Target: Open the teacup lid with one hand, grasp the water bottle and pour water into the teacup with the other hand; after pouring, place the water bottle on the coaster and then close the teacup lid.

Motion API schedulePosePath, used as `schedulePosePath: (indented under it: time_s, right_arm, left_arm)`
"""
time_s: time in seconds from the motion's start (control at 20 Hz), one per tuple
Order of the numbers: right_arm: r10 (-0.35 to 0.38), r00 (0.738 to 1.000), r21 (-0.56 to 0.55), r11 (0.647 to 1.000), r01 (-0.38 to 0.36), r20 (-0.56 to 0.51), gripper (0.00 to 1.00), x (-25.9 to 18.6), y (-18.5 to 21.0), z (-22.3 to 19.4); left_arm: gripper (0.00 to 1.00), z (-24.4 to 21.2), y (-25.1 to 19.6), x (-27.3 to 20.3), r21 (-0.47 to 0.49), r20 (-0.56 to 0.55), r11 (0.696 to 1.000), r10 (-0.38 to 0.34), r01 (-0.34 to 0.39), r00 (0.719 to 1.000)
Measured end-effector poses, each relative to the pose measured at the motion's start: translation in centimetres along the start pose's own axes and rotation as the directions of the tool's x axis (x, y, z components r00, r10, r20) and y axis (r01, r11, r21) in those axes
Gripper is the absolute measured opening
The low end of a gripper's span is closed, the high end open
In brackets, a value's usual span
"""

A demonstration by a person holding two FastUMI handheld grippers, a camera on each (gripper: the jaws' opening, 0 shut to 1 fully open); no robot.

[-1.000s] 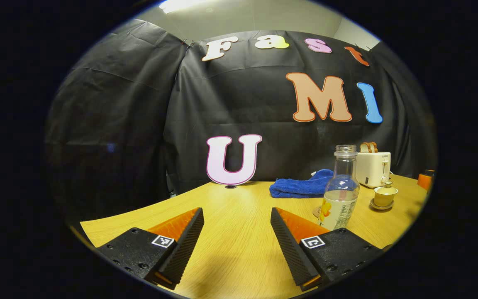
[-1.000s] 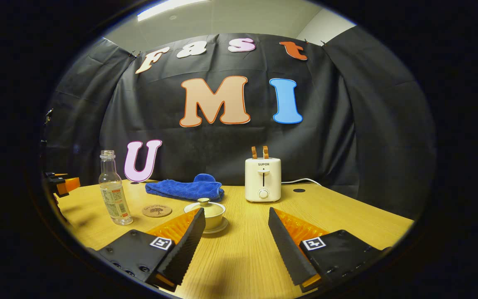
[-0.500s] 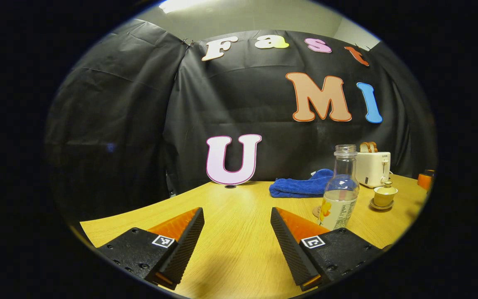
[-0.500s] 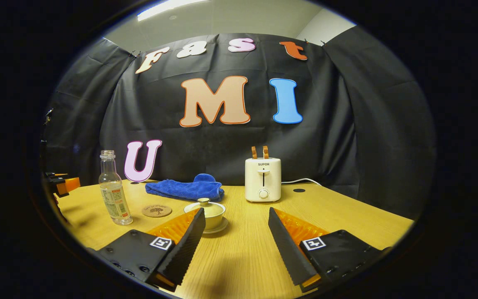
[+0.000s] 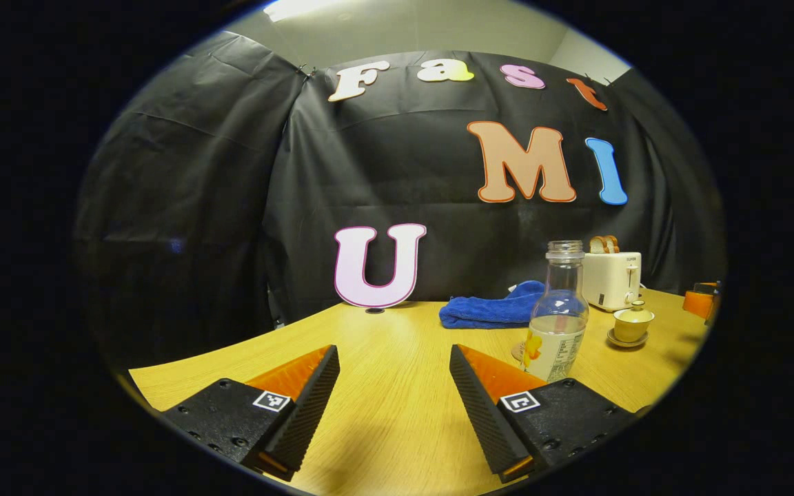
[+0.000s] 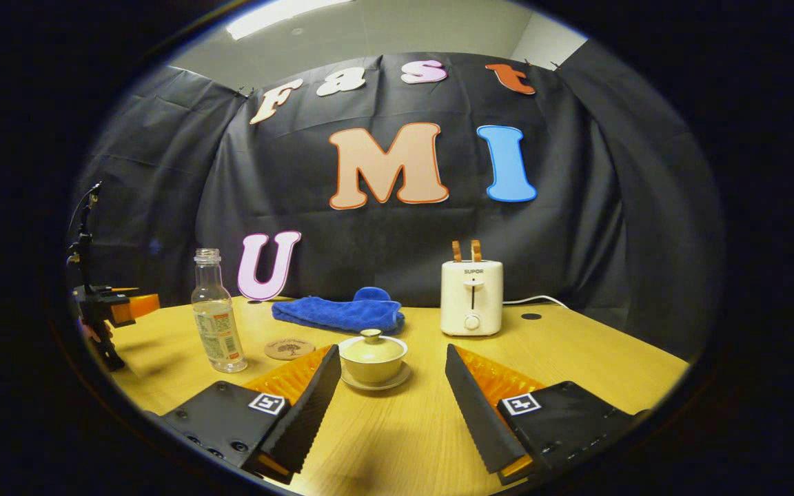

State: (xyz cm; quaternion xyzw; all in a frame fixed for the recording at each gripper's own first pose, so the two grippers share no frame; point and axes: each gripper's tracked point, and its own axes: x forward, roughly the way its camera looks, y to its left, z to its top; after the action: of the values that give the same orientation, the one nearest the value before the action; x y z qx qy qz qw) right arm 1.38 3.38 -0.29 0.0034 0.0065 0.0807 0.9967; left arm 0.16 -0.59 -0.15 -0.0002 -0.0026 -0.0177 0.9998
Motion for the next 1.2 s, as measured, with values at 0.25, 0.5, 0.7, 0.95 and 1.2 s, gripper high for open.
schedulePosePath:
  time_s: [0.25,0.5,0.7,0.95,1.2]
  right_arm:
    - [0.082,0.996,0.004,0.997,-0.082,-0.043,0.94,3.7,1.8,-1.0]
    - [0.091,0.992,0.004,0.996,-0.091,-0.086,0.94,7.5,2.1,-1.5]
    - [0.108,0.988,0.001,0.994,-0.108,-0.112,0.94,9.5,2.6,-2.0]
    - [0.135,0.974,-0.017,0.99,-0.14,-0.182,0.92,10.8,3.4,-3.1]
    - [0.116,0.969,-0.014,0.992,-0.122,-0.216,0.87,12.3,3.2,-4.0]
  left_arm:
    - [0.94,-0.1,-0.1,0.0,-0.002,-0.001,1.0,-0.005,0.005,1.0]
    - [0.94,0.0,-0.2,0.0,-0.001,0.0,1.0,-0.012,0.012,1.0]
    - [0.94,-0.1,-0.2,0.1,-0.001,0.0,1.0,-0.012,0.012,1.0]
    - [0.94,-0.1,-0.2,0.1,-0.001,-0.001,1.0,-0.012,0.012,1.0]
    - [0.94,-0.1,-0.2,0.1,-0.002,-0.002,1.0,-0.012,0.012,1.0]
